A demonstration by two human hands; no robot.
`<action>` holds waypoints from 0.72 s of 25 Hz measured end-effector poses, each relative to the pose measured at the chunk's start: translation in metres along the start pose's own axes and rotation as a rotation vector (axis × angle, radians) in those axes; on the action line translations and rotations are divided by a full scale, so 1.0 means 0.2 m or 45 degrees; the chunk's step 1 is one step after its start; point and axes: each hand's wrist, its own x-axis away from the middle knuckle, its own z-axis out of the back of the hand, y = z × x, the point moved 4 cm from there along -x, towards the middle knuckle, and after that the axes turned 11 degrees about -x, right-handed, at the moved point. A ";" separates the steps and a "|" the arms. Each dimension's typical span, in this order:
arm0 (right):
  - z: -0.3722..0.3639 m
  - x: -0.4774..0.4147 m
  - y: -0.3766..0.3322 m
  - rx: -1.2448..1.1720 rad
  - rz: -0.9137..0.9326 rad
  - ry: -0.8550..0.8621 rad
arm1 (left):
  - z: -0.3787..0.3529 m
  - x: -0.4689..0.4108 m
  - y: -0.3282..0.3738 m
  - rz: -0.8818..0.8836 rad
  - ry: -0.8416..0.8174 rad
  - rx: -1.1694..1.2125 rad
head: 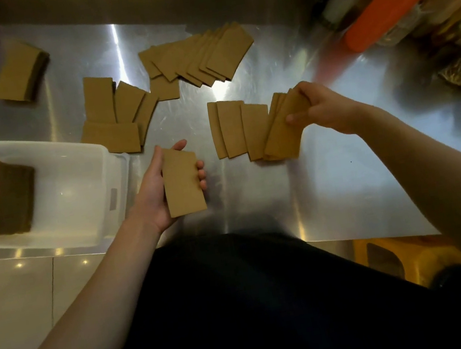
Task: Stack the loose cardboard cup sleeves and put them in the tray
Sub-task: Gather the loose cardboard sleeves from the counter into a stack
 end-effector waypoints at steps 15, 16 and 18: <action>-0.60 0.33 -0.30 0.100 0.305 0.007 | -0.25 -0.01 -0.04 0.056 -0.171 -0.284; -0.63 0.34 -0.32 0.179 0.369 0.024 | -0.24 0.01 -0.04 0.054 -0.195 -0.259; -0.68 0.34 -0.33 0.342 0.451 0.066 | -0.23 0.03 -0.04 0.042 -0.250 -0.235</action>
